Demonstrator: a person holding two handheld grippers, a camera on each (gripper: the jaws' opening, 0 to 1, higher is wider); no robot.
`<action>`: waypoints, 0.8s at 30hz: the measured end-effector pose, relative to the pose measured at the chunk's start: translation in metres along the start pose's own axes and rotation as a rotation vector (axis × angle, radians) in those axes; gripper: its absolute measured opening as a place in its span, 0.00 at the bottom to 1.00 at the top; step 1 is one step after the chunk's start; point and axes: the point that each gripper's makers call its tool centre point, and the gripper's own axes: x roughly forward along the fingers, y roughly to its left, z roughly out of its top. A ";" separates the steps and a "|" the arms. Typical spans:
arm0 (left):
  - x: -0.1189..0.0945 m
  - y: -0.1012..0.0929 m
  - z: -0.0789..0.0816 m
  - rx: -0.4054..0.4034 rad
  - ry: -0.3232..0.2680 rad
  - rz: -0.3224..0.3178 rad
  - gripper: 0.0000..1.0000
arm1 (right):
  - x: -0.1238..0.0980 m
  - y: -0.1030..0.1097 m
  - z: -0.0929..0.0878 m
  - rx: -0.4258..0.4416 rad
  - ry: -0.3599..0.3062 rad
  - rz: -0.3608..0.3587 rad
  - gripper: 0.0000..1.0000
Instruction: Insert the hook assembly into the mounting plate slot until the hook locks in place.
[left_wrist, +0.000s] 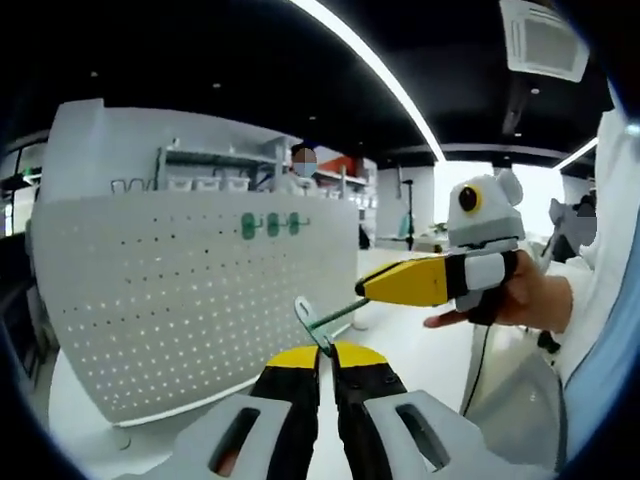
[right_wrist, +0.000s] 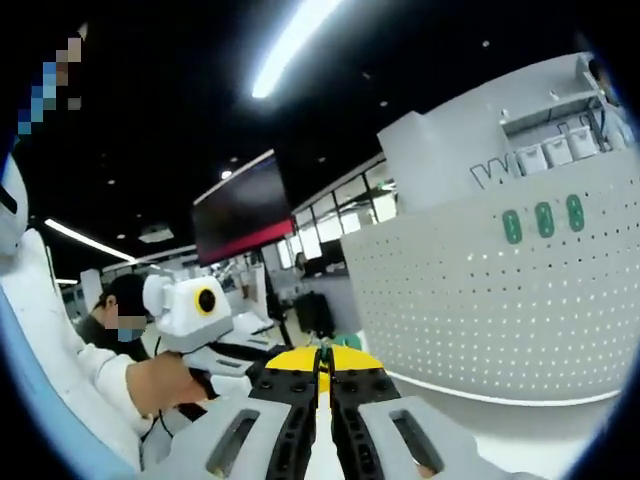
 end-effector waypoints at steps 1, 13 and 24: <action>0.000 0.002 0.001 0.005 -0.002 0.012 0.04 | 0.000 -0.001 -0.001 -0.018 0.004 -0.007 0.01; -0.001 0.008 0.010 -0.004 -0.042 0.065 0.01 | -0.004 -0.004 0.000 -0.153 -0.002 -0.092 0.01; 0.004 0.002 0.011 0.001 -0.040 0.080 0.01 | -0.001 -0.011 0.003 -0.227 -0.006 -0.157 0.03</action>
